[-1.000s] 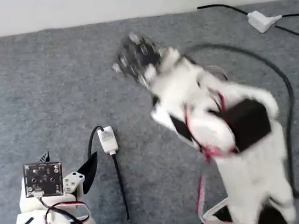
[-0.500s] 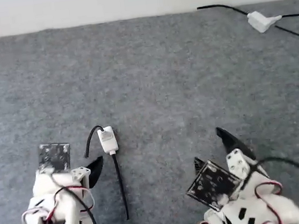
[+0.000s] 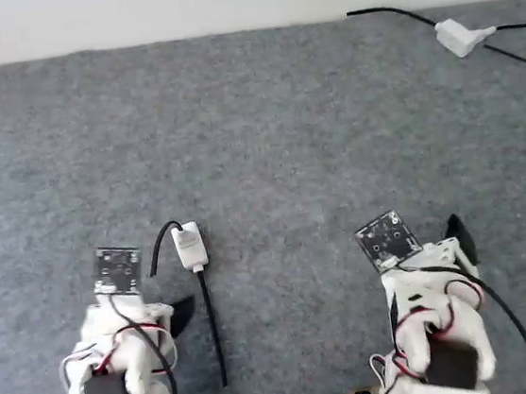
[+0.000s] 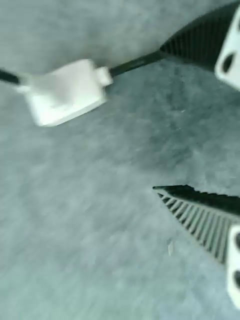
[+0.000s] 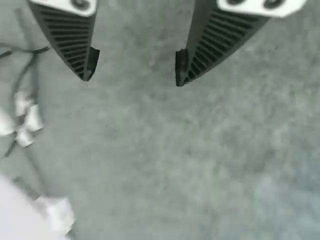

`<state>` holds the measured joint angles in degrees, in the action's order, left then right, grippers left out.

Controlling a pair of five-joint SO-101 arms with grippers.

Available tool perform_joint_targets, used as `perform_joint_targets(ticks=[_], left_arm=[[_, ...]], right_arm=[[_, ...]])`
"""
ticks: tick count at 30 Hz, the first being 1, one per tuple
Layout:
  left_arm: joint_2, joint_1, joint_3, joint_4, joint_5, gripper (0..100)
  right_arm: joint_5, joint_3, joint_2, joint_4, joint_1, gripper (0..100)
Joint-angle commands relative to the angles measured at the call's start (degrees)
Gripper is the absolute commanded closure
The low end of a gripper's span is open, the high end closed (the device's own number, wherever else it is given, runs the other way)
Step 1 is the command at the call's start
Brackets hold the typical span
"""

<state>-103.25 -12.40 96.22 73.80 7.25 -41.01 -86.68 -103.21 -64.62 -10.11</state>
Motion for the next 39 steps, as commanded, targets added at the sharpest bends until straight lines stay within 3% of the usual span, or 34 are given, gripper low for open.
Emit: perform_joint_targets(ticks=[1, 9, 14, 22, 29, 33, 39], left_arm=[[-0.7, -0.9, 0.1, -1.6, -2.7, 63], [-0.7, -1.4, 0.2, -1.6, -3.5, 63], [-0.7, -1.4, 0.2, -1.6, -3.5, 63], [-0.7, -1.3, 0.2, -1.6, -3.5, 63], [-0.7, -1.3, 0.2, -1.6, -3.5, 63], [-0.7, -1.3, 0.2, -1.6, -3.5, 63], [-0.7, -1.3, 0.2, -1.6, -3.5, 63]], right_arm=[[1.3, -3.9, -0.7, 2.7, -0.3, 75.7], [6.4, -9.8, -0.7, 0.0, 3.0, 75.7], [12.1, -9.8, -0.7, -9.8, 6.7, 75.7], [0.2, -9.8, -0.7, -12.3, 1.3, 75.7], [-0.6, -9.8, -0.7, -12.2, -4.5, 75.7], [-0.6, -9.8, -0.7, -11.8, -1.0, 75.7], [-0.6, -9.8, -0.7, -12.2, 13.0, 75.7]])
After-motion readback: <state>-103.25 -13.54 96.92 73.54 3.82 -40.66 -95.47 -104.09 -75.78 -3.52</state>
